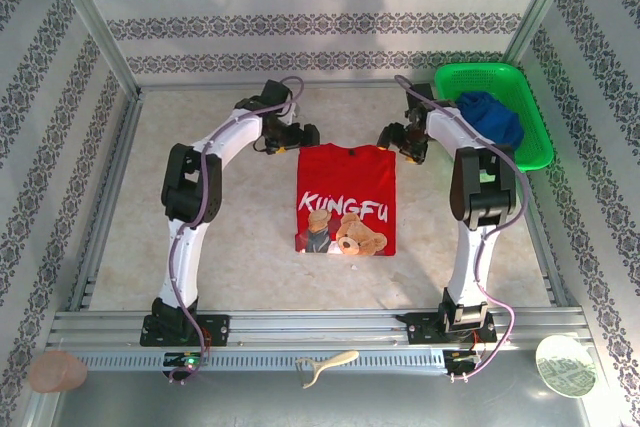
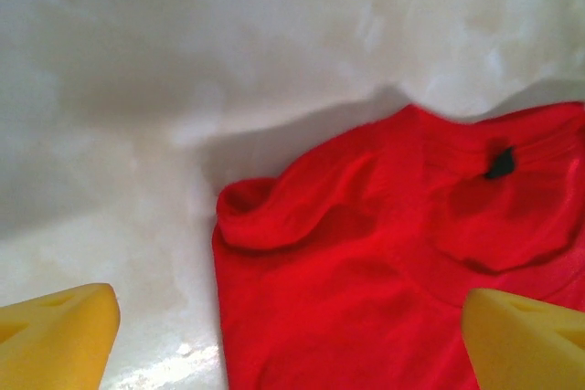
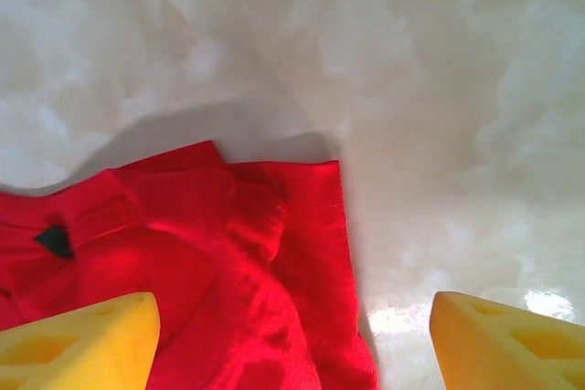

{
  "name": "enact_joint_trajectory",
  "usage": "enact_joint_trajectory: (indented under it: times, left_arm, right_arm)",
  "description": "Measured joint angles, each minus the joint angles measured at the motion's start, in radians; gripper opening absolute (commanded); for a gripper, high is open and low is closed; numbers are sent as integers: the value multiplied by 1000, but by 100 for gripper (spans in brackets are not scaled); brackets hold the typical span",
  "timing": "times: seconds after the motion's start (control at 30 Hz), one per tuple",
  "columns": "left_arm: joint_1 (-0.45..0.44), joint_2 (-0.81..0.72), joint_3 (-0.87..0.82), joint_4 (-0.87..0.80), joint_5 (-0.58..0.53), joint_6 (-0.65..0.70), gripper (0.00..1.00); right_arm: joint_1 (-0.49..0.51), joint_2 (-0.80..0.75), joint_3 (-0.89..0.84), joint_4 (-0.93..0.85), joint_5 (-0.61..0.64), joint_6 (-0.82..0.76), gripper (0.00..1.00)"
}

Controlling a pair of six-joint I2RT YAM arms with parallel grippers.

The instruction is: Fold the inside-out t-shirt

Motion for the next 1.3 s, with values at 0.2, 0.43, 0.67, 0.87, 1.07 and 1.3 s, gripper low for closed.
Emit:
enact_joint_trajectory:
  times: [0.2, 0.43, 0.67, 0.87, 1.07, 1.3]
  left_arm:
    - [-37, 43, 31, -48, -28, 8, 89]
    - [-69, 54, 44, -50, -21, 11, 88]
    - [-88, 54, 15, -44, -33, 3, 90]
    - [-89, 54, 2, -28, -42, -5, 92]
    - [-91, 54, -6, 13, 16, -14, 87]
    - [-111, 39, -89, 137, 103, -54, 71]
  right_arm:
    - [11, 74, 14, -16, 0, 0, 74]
    - [27, 74, 22, -16, -17, -2, 74]
    - [34, 76, 25, -45, -14, 11, 75]
    - [39, 82, 39, -74, -13, 35, 75]
    - [64, 98, 62, -89, -73, 46, 72]
    - [105, 92, 39, -49, -113, 84, 68]
